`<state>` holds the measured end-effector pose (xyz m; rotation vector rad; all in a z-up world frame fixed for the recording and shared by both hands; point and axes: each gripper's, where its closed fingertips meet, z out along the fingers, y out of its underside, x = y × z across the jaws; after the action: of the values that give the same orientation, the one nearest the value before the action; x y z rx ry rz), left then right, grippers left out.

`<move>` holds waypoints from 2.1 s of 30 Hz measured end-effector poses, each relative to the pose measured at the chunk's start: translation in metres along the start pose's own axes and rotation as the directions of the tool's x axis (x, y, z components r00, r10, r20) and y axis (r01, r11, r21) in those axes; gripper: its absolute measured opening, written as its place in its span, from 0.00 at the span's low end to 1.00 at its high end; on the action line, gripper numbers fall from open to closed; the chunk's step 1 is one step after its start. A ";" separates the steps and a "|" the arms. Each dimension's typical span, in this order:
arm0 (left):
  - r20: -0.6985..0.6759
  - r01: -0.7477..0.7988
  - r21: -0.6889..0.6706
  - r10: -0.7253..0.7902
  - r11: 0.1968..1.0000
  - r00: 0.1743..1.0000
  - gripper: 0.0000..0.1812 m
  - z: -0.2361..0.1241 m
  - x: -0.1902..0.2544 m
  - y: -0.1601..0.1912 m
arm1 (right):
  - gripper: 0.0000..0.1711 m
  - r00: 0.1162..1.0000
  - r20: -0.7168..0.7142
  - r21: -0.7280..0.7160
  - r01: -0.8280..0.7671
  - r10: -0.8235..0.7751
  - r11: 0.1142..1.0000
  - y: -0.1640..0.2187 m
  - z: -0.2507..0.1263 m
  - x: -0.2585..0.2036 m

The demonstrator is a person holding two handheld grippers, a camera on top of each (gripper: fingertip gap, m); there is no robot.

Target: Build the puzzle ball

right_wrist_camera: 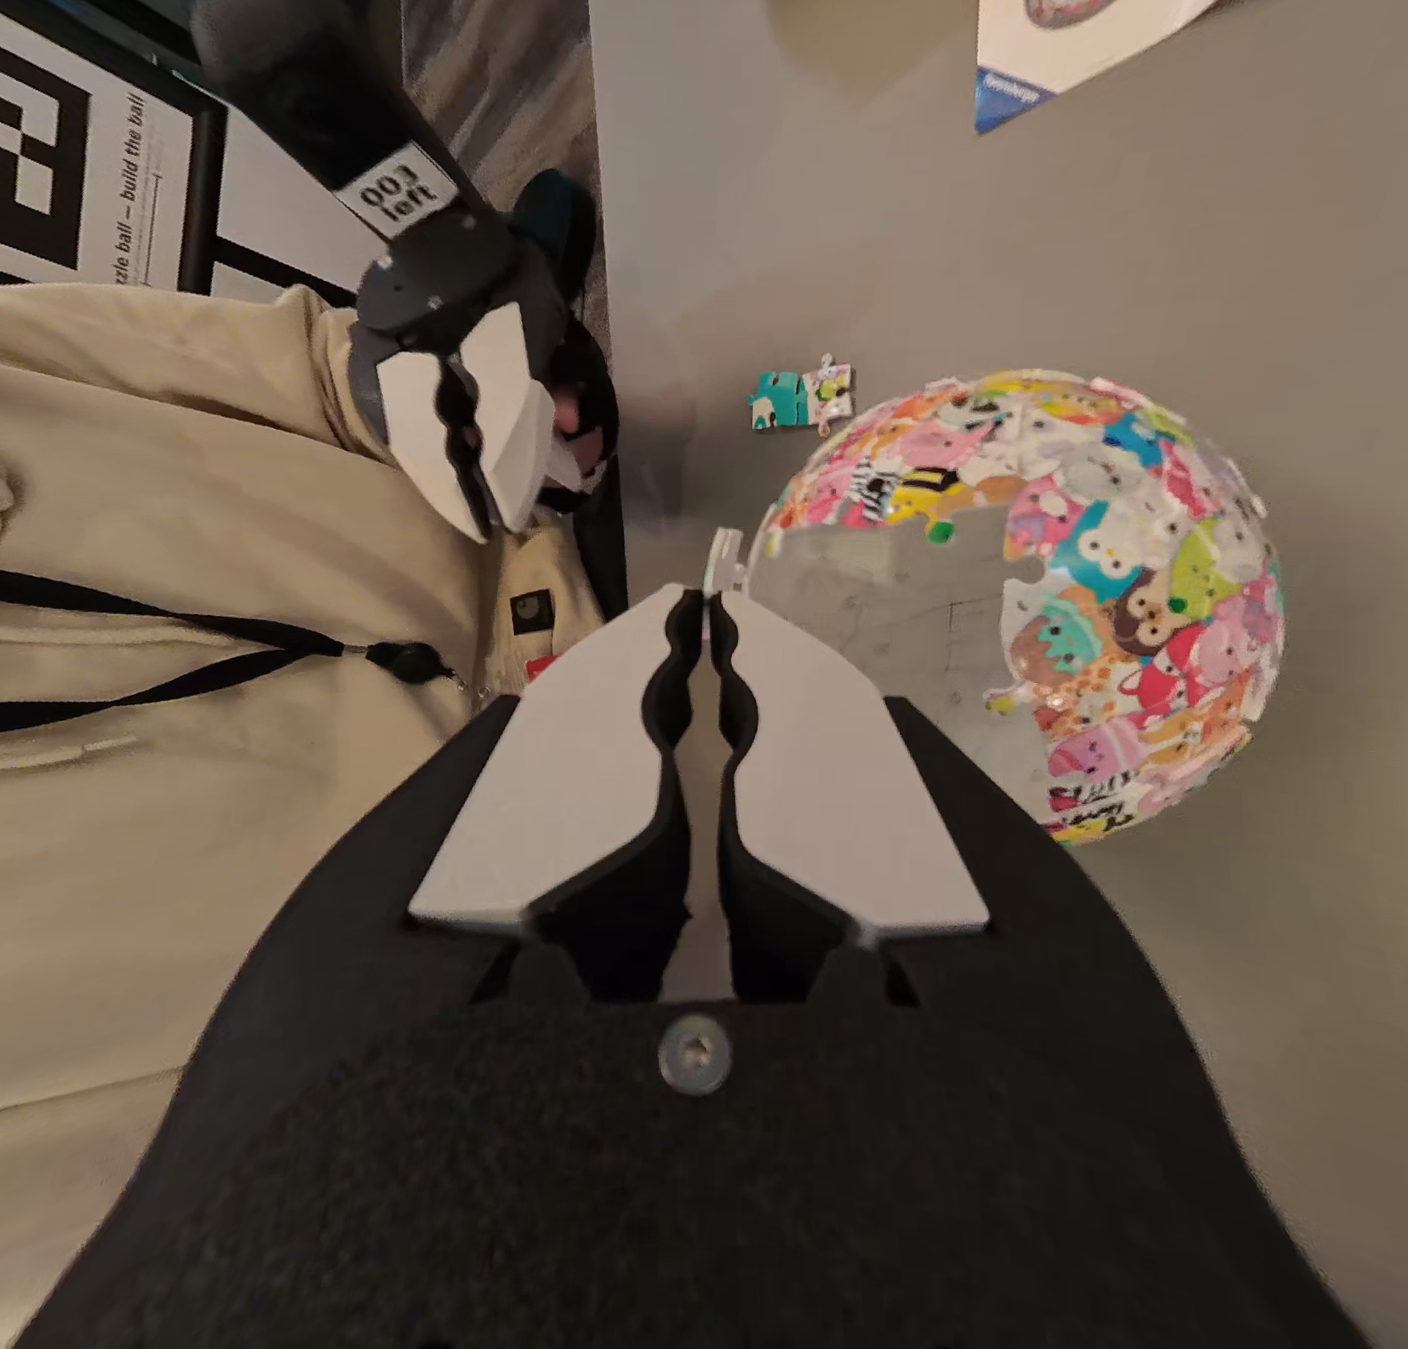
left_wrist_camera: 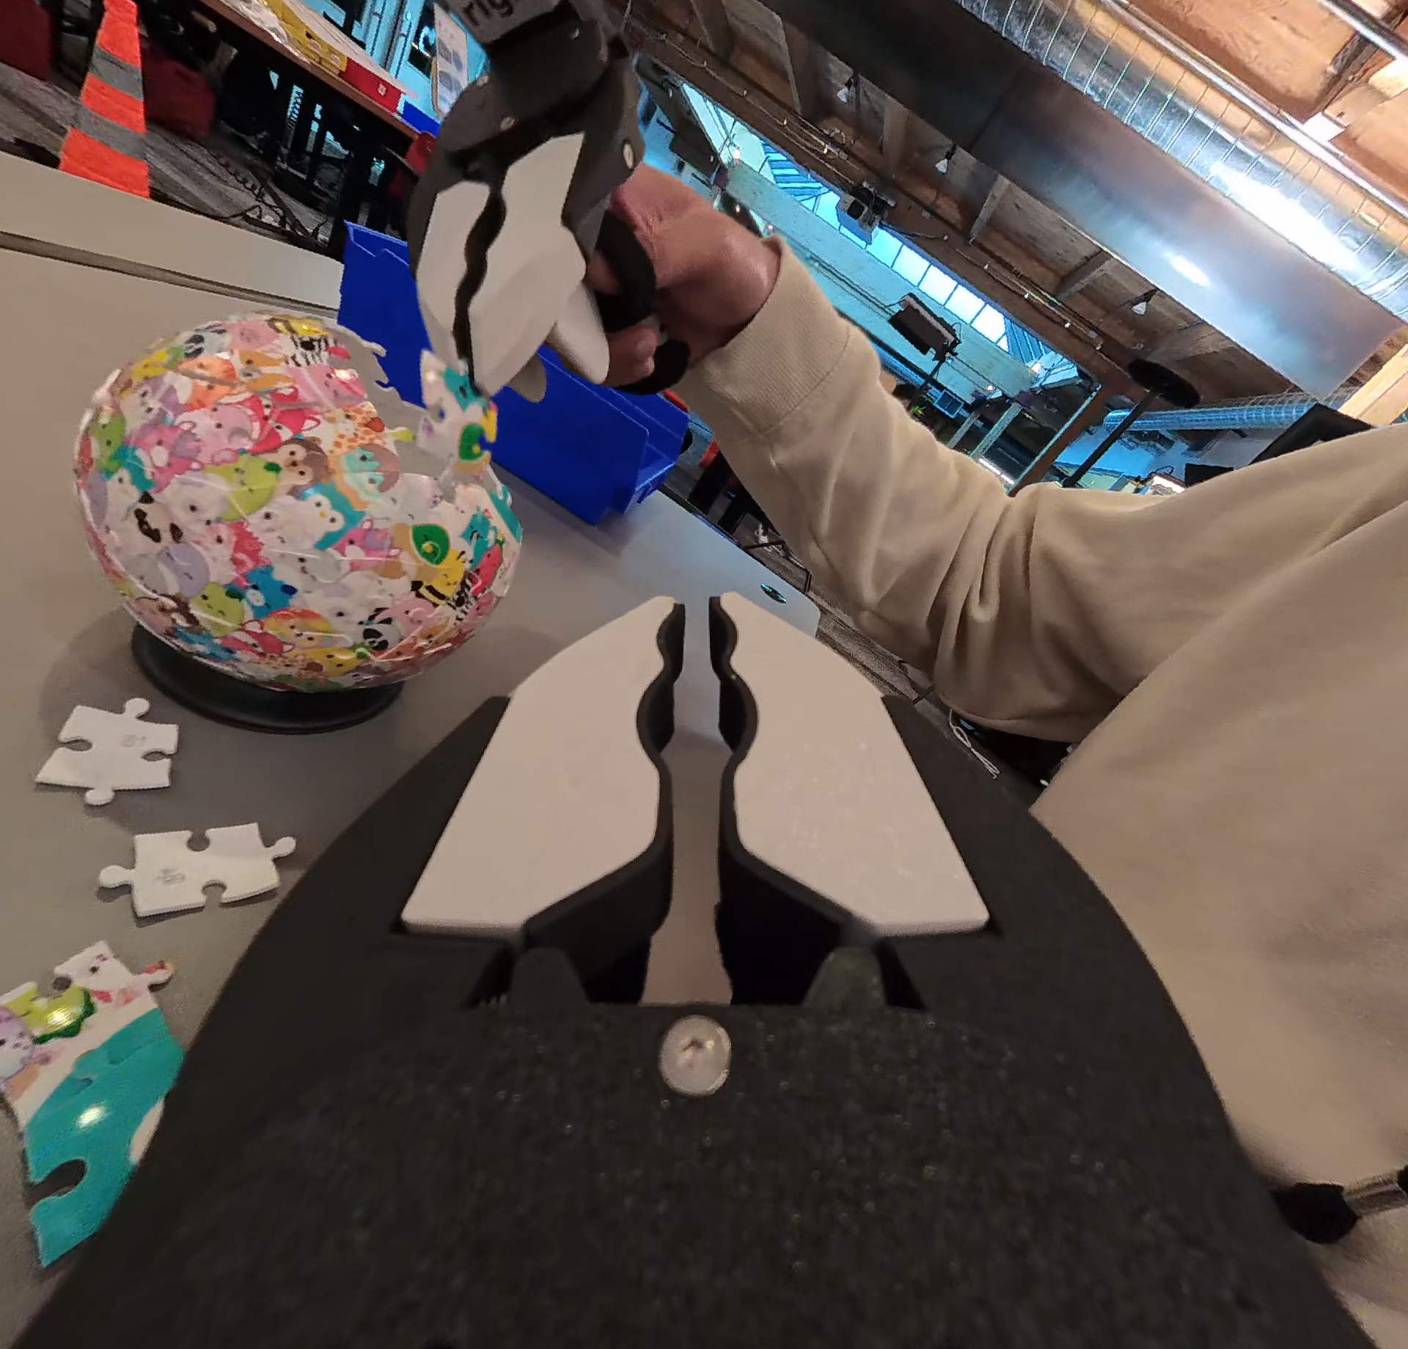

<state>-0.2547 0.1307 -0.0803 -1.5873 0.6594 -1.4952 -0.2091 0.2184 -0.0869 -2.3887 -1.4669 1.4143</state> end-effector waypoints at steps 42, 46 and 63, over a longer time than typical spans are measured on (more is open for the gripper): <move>0.016 -0.028 -0.031 0.028 0.999 0.999 0.03 0.003 -0.004 0.005 | 0.03 0.997 0.040 -0.213 -0.062 0.072 0.975 0.000 0.001 0.014; 0.016 -0.027 -0.035 0.027 0.999 1.000 0.04 0.004 -0.004 0.006 | 0.03 0.996 0.030 -0.222 -0.075 0.083 0.972 0.000 -0.002 0.016; 0.023 -0.017 -0.023 0.017 1.000 1.000 0.05 0.002 -0.007 0.003 | 0.01 0.969 0.176 -0.255 -0.127 0.175 0.959 0.000 -0.001 -0.006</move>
<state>-0.2536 0.1351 -0.0866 -1.6105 0.6773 -1.4591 -0.2100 0.2147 -0.0824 -2.6216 -1.6170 1.6363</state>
